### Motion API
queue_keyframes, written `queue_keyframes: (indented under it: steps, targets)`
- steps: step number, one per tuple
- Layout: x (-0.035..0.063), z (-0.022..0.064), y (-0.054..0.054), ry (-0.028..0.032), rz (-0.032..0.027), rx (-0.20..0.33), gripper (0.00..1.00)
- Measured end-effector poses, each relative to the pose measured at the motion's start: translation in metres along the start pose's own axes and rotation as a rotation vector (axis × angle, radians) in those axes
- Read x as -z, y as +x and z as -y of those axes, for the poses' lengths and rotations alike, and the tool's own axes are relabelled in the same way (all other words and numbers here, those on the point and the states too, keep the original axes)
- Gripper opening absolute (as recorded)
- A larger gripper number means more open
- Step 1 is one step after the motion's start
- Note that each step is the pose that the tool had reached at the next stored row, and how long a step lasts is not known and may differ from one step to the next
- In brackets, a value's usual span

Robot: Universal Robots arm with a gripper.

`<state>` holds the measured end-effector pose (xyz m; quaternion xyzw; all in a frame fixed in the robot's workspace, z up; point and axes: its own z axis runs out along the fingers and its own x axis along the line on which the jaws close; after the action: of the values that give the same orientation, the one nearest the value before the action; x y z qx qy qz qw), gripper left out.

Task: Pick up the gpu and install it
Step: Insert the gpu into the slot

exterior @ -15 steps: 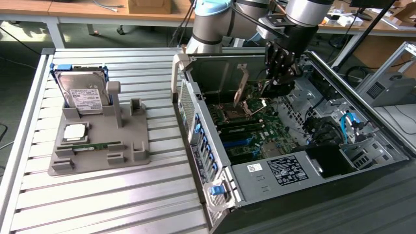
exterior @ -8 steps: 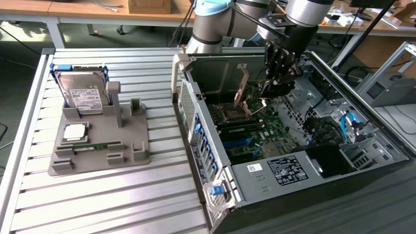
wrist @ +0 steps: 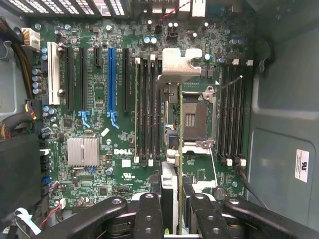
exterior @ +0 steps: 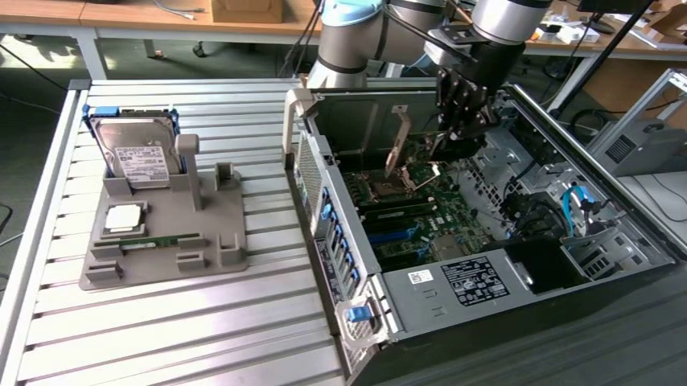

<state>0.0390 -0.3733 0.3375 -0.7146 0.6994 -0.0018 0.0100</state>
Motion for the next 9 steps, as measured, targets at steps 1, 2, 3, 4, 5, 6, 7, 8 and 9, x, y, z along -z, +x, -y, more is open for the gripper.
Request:
queue_keyframes:
  steps: [1, 2, 3, 4, 5, 6, 7, 8, 9]
  targets:
    - [-0.0001, 0.0000, 0.0000, -0.0098, 0.0002, 0.000, 0.27]
    - [-0.0001, 0.0000, -0.0001, -0.0192, 0.0001, 0.000, 0.27]
    - [-0.0001, 0.0000, -0.0001, -0.0206, 0.0000, 0.000, 0.27]
    - [-0.0001, 0.0000, -0.0001, -0.0206, 0.0001, 0.000, 0.27]
    - [-0.0001, 0.0000, -0.0001, -0.0206, 0.0002, 0.000, 0.27]
    - [-0.0002, 0.0000, -0.0001, -0.0206, 0.0002, 0.000, 0.27]
    - [-0.0001, 0.0000, -0.0001, -0.0206, 0.0002, 0.000, 0.27]
    - [-0.0002, 0.0000, -0.0001, -0.0206, 0.0003, 0.000, 0.27]
    - [-0.0002, 0.0000, 0.0000, -0.0206, 0.0003, 0.000, 0.27]
